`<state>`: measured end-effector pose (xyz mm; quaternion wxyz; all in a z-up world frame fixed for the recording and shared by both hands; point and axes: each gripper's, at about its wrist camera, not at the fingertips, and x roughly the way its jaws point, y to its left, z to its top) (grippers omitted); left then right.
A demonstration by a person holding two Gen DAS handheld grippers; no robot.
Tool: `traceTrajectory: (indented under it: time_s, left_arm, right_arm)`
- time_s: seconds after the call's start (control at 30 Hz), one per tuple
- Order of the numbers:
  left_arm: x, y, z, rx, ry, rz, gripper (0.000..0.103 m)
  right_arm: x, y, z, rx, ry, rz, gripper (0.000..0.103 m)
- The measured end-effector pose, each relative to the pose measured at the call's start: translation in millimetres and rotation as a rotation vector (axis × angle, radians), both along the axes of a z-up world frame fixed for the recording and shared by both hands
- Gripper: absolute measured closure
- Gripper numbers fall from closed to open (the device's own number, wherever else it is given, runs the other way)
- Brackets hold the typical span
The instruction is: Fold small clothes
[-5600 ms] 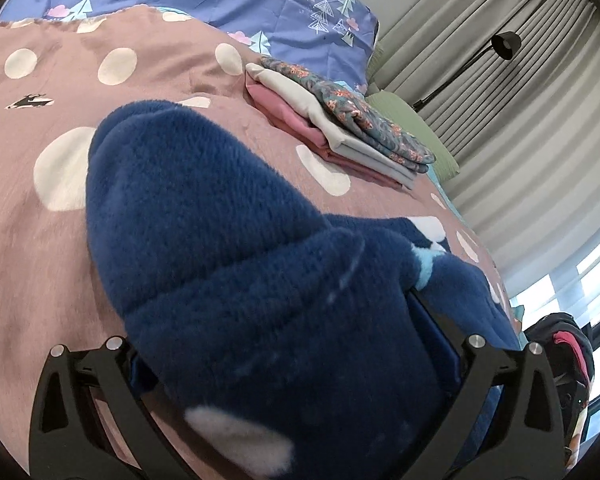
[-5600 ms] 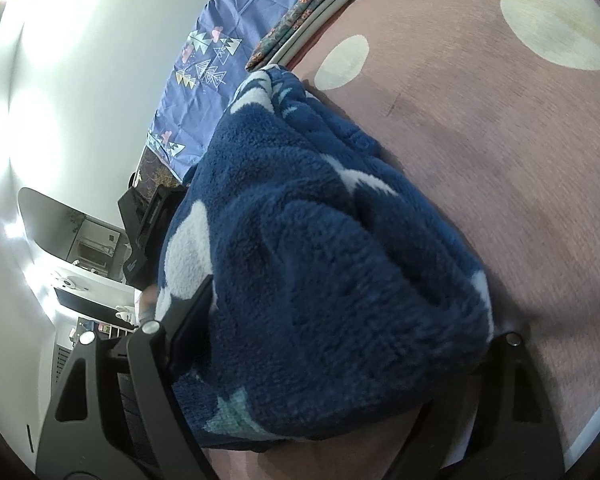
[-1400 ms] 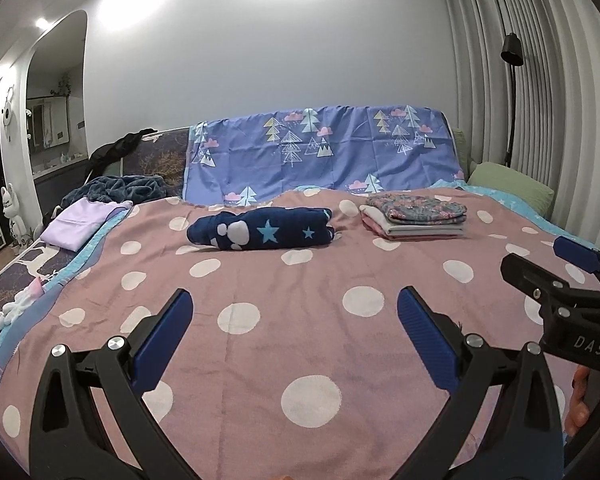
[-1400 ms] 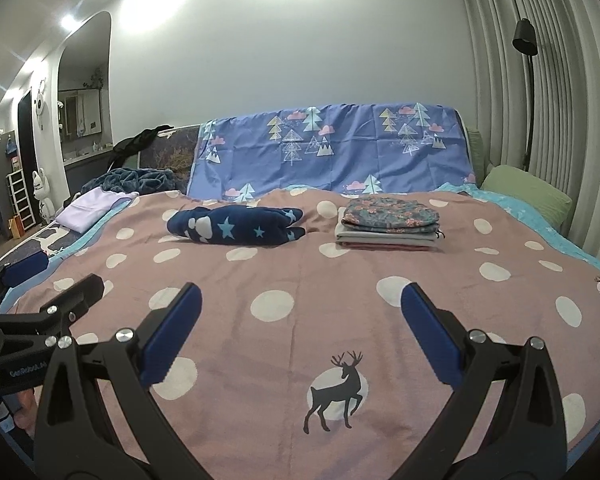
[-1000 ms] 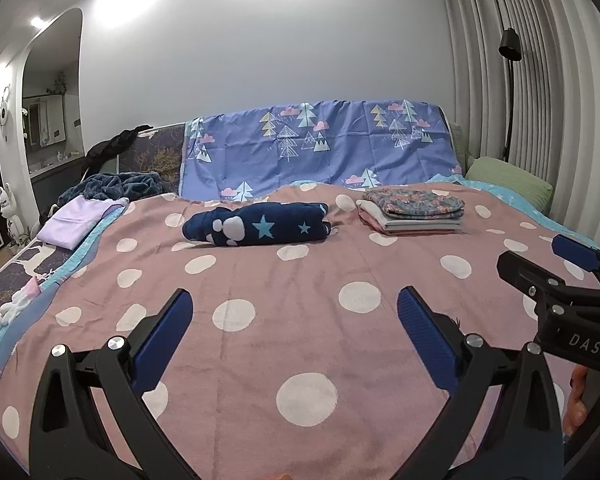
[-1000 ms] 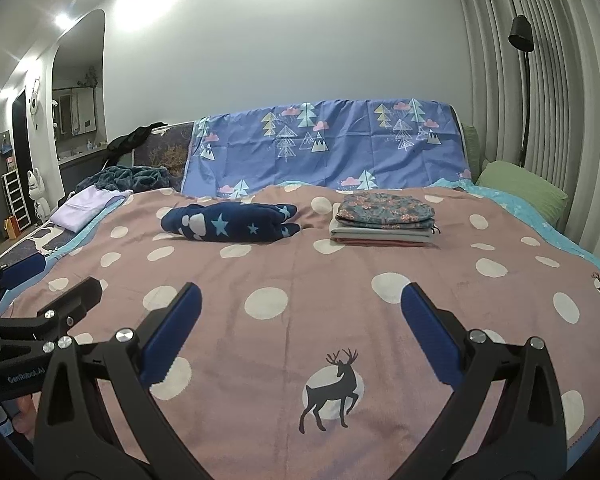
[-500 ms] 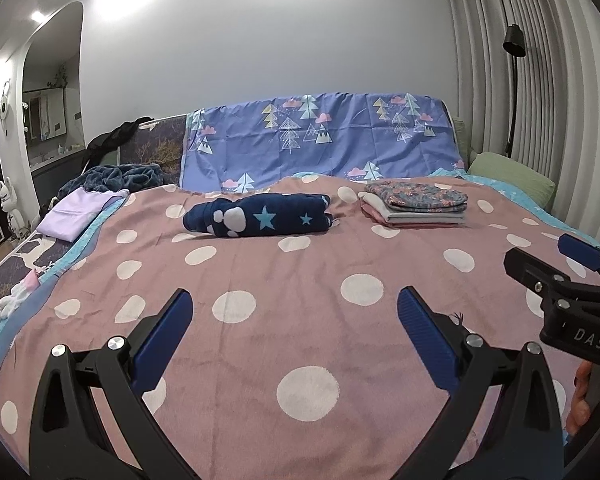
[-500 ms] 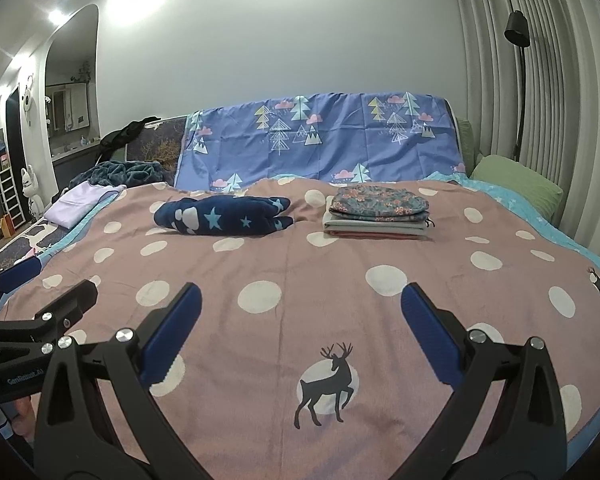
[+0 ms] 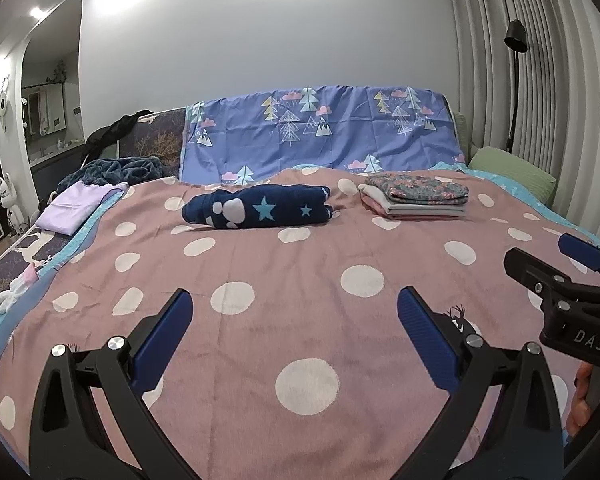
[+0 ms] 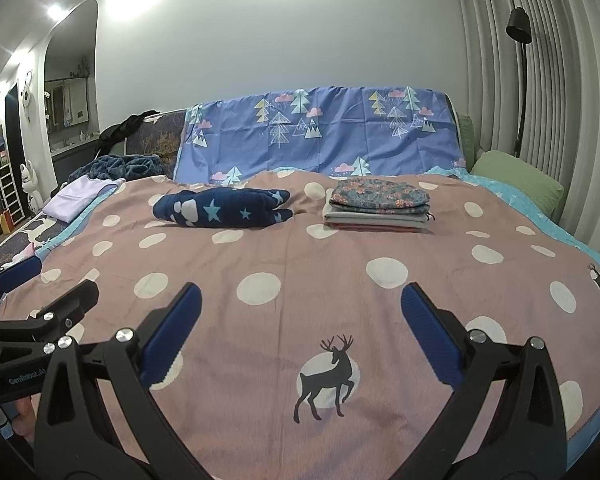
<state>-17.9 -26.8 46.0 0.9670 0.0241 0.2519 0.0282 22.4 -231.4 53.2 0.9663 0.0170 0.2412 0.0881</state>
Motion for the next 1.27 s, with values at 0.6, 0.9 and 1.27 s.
traceTrajectory:
  time_s: [0.6, 0.9, 1.27]
  left_arm:
    - [0, -2, -4, 0.004, 0.01, 0.0, 0.001]
    - [0, -2, -7, 0.004, 0.015, -0.001, 0.001]
    - [0, 0, -11, 0.005, 0.021, -0.002, 0.001]
  right_arm:
    - [-1, 3, -6, -0.007, 0.007, 0.006, 0.002]
    - [-2, 4, -8, -0.011, 0.011, 0.006, 0.002]
    - [3, 2, -15, -0.013, 0.02, 0.008, 0.002]
